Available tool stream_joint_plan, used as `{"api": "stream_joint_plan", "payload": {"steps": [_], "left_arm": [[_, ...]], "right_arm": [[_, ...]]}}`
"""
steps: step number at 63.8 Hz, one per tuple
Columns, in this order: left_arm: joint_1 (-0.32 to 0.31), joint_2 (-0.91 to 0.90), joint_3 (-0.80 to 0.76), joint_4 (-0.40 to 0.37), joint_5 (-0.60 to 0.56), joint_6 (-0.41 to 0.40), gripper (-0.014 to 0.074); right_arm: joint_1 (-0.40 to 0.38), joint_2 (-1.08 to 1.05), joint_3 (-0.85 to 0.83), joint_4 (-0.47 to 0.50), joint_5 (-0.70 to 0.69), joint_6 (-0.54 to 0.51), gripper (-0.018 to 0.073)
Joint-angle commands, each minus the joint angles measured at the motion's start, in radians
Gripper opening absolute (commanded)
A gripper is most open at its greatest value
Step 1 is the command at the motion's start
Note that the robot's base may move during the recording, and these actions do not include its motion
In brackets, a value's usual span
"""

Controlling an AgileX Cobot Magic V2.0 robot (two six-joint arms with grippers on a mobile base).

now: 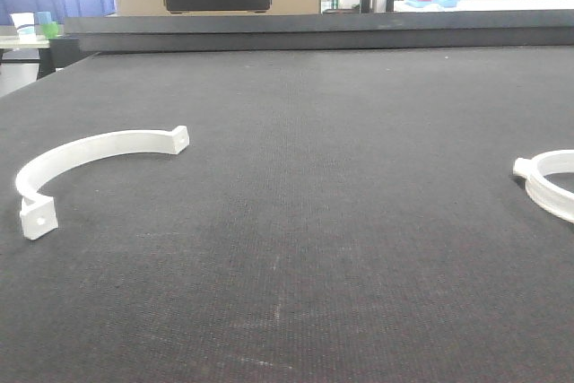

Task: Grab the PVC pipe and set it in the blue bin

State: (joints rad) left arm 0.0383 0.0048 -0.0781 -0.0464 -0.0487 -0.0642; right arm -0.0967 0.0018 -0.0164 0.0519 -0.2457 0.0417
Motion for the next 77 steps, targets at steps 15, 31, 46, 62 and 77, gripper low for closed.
{"api": "stream_joint_plan", "payload": {"steps": [15, 31, 46, 62, 77], "left_arm": [[0.003, 0.14, -0.383, 0.038, 0.258, 0.003, -0.0111], [0.003, 0.461, -0.737, 0.062, 0.586, 0.005, -0.0111], [-0.006, 0.738, -0.904, 0.056, 0.815, 0.012, -0.0111], [-0.083, 1.003, -0.931, 0.046, 1.029, 0.012, -0.0111], [-0.092, 1.187, -0.931, 0.022, 1.032, 0.012, -0.0111]], "right_arm": [[-0.002, 0.065, -0.284, 0.022, 0.235, 0.001, -0.0162], [-0.002, 0.297, -0.56, 0.006, 0.538, 0.001, -0.0162], [-0.002, 0.589, -0.682, 0.001, 0.816, 0.001, -0.0162], [-0.002, 0.836, -0.691, 0.0, 0.899, 0.001, -0.0162], [0.0, 0.944, -0.689, 0.0, 0.806, 0.001, -0.0162]]}}
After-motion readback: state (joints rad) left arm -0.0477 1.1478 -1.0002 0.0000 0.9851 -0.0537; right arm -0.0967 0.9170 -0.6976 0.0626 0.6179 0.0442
